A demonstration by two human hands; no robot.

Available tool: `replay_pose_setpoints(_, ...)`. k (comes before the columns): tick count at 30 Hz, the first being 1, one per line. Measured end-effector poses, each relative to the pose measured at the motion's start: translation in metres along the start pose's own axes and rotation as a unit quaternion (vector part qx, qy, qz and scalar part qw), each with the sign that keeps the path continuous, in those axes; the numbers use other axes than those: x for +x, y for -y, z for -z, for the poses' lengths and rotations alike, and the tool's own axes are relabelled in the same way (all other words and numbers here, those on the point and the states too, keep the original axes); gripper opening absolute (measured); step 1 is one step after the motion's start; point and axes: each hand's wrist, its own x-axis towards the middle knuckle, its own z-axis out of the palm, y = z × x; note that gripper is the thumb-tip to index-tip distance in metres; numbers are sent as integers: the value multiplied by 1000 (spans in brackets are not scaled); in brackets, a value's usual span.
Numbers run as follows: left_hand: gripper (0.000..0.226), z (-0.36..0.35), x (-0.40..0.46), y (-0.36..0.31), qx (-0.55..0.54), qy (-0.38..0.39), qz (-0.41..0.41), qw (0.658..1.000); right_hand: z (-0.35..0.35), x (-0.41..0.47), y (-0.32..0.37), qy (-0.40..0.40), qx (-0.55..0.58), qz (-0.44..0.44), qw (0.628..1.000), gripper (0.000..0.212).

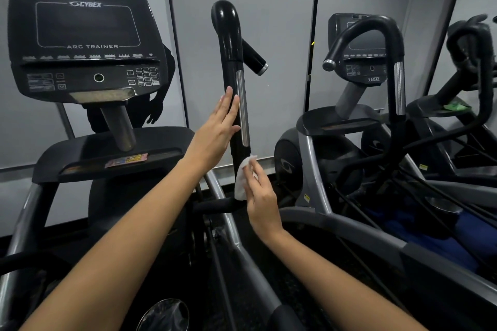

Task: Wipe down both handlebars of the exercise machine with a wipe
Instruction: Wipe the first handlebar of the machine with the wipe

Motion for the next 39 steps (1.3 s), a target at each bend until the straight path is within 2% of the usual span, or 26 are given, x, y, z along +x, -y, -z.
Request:
replay_pose_setpoints(4,61,0,1,1,-6,2,-1,1000,-1,19,-5,-22,-134,110,985,53)
replay_pose_setpoints(7,61,0,0,0,-15,3,1,1000,3,8,-11,-2,-181,168,969,61)
replay_pose_setpoints(10,62,0,0,-1,-21,4,5,1000,6,1,-14,9,-250,203,947,54)
replay_pose_setpoints(15,62,-1,0,-1,-28,2,2,1000,4,29,-7,-1,-288,198,937,45)
replay_pose_setpoints(19,61,-1,-1,-2,-34,-3,5,999,2,7,-19,-10,-321,252,913,41)
replay_pose_setpoints(24,61,-1,-1,-1,-34,-4,4,999,-1,12,-22,59,-381,273,881,40)
replay_pose_setpoints(27,61,0,-1,-1,-31,-2,5,999,-2,27,-14,62,-404,261,875,45)
replay_pose_setpoints(30,61,0,-1,-1,-32,-2,7,999,2,12,-17,63,-390,252,884,45)
replay_pose_setpoints(32,61,-1,-1,-1,-35,-4,10,999,3,-4,-21,65,-350,237,904,45)
replay_pose_setpoints(36,61,-2,-1,-1,-41,-6,8,999,1,-1,-4,57,-198,116,972,66)
replay_pose_setpoints(39,61,-3,-1,0,-43,-6,7,999,-2,11,6,16,-103,58,993,77)
